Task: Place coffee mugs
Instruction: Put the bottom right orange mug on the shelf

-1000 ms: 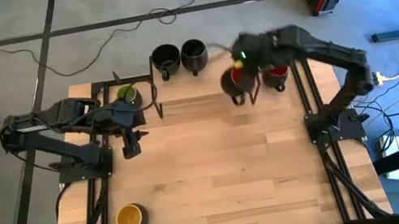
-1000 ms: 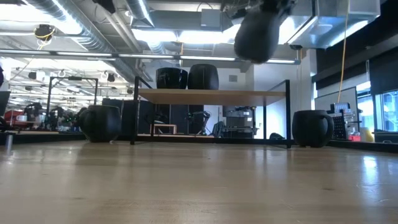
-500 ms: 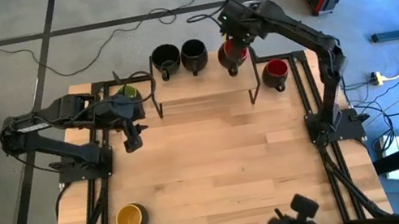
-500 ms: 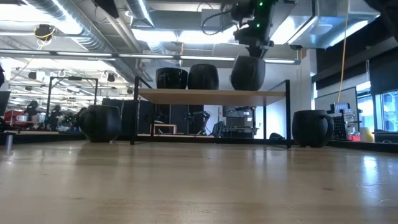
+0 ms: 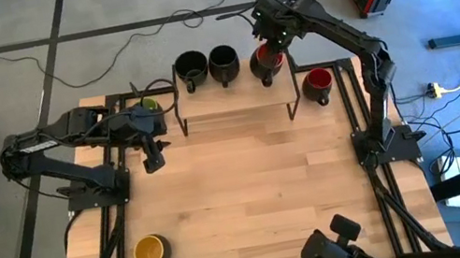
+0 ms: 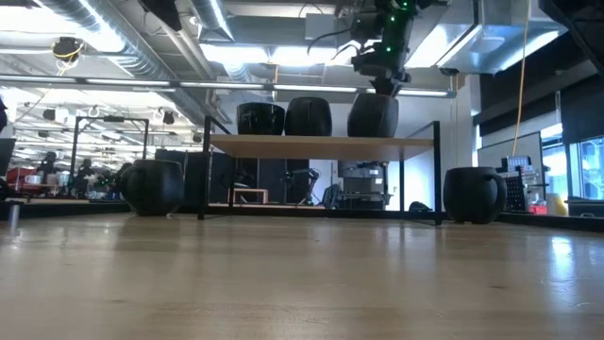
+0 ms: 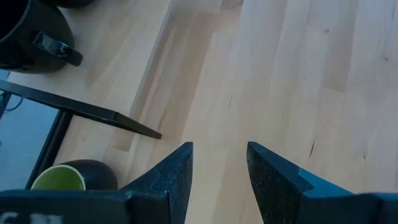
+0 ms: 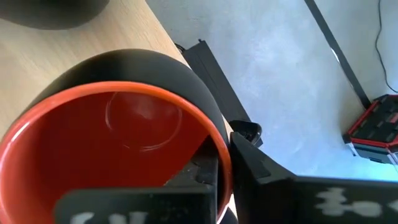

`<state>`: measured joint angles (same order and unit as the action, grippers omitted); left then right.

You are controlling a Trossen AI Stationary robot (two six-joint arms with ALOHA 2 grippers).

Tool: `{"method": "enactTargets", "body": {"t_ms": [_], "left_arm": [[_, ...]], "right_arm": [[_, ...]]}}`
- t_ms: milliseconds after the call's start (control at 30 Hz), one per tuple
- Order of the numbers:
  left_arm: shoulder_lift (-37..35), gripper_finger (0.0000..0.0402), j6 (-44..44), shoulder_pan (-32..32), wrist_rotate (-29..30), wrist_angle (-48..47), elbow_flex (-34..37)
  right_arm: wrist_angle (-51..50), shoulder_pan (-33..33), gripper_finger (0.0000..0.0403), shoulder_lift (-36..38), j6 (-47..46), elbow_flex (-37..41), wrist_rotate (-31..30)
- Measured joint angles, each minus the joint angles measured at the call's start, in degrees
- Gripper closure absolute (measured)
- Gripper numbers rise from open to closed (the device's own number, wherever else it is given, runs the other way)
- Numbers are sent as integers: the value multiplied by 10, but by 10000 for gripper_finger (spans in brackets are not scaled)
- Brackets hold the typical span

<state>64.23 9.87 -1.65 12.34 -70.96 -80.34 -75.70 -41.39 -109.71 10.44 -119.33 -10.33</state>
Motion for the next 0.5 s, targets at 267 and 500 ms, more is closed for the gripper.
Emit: {"method": "enactTargets", "body": {"t_ms": [267,500], "left_arm": [[0,256,0,0,0,1,0],[0,256,1,0,0,1,0]], "right_arm": [[10,1,374,0,4,0,7],[28,1,340,2,4,0,9]]}}
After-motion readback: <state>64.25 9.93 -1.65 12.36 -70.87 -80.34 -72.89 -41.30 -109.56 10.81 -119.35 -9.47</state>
